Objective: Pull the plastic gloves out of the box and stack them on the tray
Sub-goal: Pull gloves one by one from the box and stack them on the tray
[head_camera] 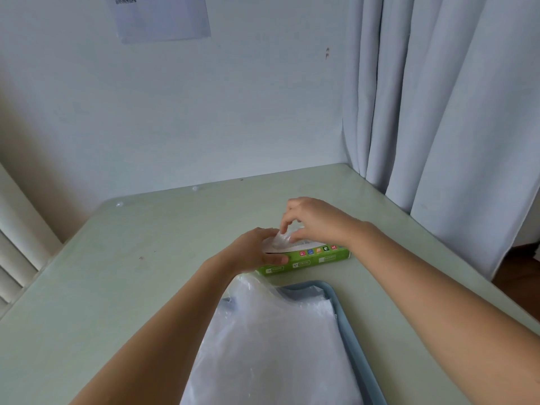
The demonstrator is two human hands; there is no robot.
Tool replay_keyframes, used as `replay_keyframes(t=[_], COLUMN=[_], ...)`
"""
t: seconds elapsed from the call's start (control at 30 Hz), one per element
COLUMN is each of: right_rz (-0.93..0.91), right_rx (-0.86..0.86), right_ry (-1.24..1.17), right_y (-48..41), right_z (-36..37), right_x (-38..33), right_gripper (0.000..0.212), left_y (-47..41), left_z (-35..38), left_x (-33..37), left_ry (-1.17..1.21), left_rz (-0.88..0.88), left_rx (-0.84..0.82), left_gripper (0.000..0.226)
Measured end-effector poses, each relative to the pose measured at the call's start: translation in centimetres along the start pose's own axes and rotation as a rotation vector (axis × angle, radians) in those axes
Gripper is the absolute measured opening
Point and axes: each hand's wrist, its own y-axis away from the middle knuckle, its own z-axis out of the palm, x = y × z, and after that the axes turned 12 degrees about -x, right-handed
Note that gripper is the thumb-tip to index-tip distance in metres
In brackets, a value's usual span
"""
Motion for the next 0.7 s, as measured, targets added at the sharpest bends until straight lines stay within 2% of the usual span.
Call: replay_keyframes(t=[0.1, 0.23, 0.43, 0.57, 0.7], right_rz=[0.003, -0.023, -0.143, -0.112, 0.007], right_rx=[0.063, 0.167, 0.393, 0.511, 0.631], right_ry=[0.096, 0.1, 0.131, -0.014, -0.228], right_y=[0.0, 0.2, -0.1, -0.4, -0.5], right_z=[0.3, 1.3, 2.4, 2.7, 2.4], right_x=[-0.4, -0.5, -0.5, -0.6, -0.7], right_gripper=[0.011, 0.015, 0.009, 0.009, 0.007], left_y=[0.0, -0.3, -0.5, -0.6, -0.3], left_z=[0.1, 0.0, 0.0, -0.1, -0.1], left_x=[-0.2, -0.4, -0.7, -0.6, -0.6], left_ry=[0.001, -0.008, -0.014, 0.006, 0.068], left_rz=[-0.021, -0.023, -0.01, -0.004, 0.035], left_rx=[0.0, -0.003, 0.001, 0.01, 0.009], left_gripper=[0.075, 0.076, 0.076, 0.075, 0.065])
